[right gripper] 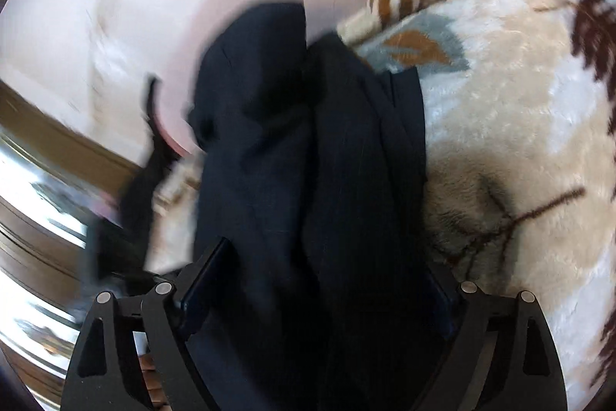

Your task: Fold large clothes

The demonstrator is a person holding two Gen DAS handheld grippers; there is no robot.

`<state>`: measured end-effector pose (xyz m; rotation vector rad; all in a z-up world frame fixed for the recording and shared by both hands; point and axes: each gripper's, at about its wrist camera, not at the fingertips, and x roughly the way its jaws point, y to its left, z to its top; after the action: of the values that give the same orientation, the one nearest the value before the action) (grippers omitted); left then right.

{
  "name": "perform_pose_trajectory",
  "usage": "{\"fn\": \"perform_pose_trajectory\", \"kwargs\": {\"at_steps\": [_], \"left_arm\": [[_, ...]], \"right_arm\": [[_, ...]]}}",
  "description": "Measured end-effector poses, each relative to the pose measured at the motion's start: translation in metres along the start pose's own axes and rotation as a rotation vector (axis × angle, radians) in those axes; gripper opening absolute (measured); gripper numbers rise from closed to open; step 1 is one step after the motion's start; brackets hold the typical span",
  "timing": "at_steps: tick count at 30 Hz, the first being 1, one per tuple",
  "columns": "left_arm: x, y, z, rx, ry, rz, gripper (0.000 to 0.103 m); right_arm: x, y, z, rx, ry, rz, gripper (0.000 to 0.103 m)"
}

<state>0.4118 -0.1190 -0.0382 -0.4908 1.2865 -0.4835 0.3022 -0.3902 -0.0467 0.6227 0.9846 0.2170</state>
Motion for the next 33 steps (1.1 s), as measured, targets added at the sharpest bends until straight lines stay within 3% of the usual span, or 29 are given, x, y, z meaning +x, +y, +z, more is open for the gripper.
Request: {"fn": "perform_pose_trajectory", "kwargs": {"at_steps": [1,2,3,4,5,9,12,17,21,23,25,27,30,33], "left_arm": [[-0.002,-0.002,-0.001,0.004,-0.013,0.015,0.058],[-0.004,-0.005,-0.002,0.019,-0.025,0.035,0.041],[-0.007,-0.008,-0.002,0.034,-0.036,0.046,0.035],[-0.012,-0.012,-0.003,0.049,-0.047,0.044,0.024],[-0.015,-0.016,-0.004,0.062,-0.057,0.043,0.019],[-0.033,-0.034,-0.016,0.107,-0.107,0.077,0.017],[-0.051,-0.033,-0.029,0.111,-0.121,0.078,0.017],[-0.1,-0.018,-0.073,0.102,-0.12,0.096,0.018],[-0.145,0.005,-0.131,0.093,-0.123,0.115,0.02],[-0.15,0.022,-0.159,0.067,-0.113,0.13,0.028],[-0.139,0.037,-0.175,0.039,-0.074,0.159,0.032],[-0.125,0.054,-0.186,0.011,-0.026,0.223,0.039],[-0.146,0.049,-0.191,0.034,-0.075,0.217,0.039],[-0.168,0.03,-0.186,0.107,-0.189,0.252,0.039]], "right_arm": [[0.003,0.009,0.0,-0.041,-0.009,-0.05,0.062],[0.003,0.015,-0.002,-0.068,-0.012,-0.067,0.053],[0.001,0.022,-0.003,-0.104,-0.024,-0.086,0.038],[-0.001,0.028,-0.005,-0.128,-0.036,-0.092,0.029],[-0.005,0.032,-0.006,-0.138,-0.045,-0.09,0.028],[-0.021,0.053,-0.013,-0.16,-0.088,-0.101,0.023],[-0.027,0.067,-0.017,-0.157,-0.082,-0.057,0.022],[-0.056,0.095,-0.069,-0.138,-0.045,0.06,0.022],[-0.074,0.108,-0.124,-0.094,-0.001,0.188,0.022],[-0.074,0.102,-0.154,-0.039,0.031,0.234,0.023],[-0.064,0.09,-0.182,-0.009,0.07,0.181,0.028],[-0.054,0.074,-0.201,0.027,0.111,0.066,0.034],[-0.075,0.064,-0.206,0.076,0.064,0.036,0.036],[-0.11,0.081,-0.189,0.023,-0.065,-0.116,0.038]]}}
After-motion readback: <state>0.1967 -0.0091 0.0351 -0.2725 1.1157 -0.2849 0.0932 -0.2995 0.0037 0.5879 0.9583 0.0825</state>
